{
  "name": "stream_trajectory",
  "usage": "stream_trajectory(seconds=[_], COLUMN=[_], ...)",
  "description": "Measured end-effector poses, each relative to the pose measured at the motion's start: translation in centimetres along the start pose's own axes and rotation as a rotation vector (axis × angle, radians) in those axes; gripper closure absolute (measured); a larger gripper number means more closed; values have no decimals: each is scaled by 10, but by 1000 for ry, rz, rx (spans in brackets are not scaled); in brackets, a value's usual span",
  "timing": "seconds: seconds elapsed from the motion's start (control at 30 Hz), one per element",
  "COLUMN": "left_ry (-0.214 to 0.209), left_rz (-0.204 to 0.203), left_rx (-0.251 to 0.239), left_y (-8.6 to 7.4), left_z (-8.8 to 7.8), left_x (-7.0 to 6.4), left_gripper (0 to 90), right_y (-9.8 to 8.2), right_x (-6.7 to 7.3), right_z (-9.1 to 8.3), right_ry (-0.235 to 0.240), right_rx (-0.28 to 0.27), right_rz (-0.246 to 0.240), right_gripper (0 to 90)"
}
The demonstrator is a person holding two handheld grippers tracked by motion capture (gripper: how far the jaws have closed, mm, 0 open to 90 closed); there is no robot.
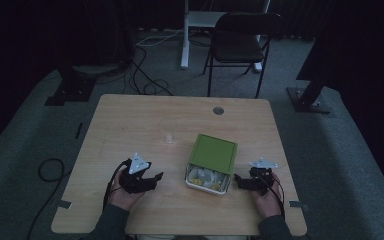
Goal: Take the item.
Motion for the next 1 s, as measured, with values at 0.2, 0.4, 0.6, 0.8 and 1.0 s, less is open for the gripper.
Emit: stream_trajectory(seconds=[0.2, 0.4, 0.6, 0.8, 1.0], left_ry=[-27, -55, -86, -106, -133], left_rz=[17, 39, 57, 78, 91], left_rx=[1, -7, -10, -7, -2], left_y=[6, 14, 21, 26, 28], left_z=[4, 5, 7, 9, 13], left_x=[-9, -21, -32, -40, -49], left_gripper=[409, 411, 415, 420, 443], right_y=[0, 0, 0, 0, 0], right_x=[0, 0, 0, 0, 0], right_z=[0, 0, 0, 0, 0], right_ry=[0, 0, 0, 0, 0], right_rx=[0, 0, 0, 0, 0], right_rz=[0, 0, 0, 0, 0], right_gripper=[106, 106, 106, 106, 106])
Point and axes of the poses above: each handheld gripper's, and its own axes: z roughly forward along the jaws, y roughly out of its top, x roughly to its left, the point moved 3 cm from there along z, roughly forward along the jaws, and after that the axes turned 7 degrees about -y, right-handed, at the moved point
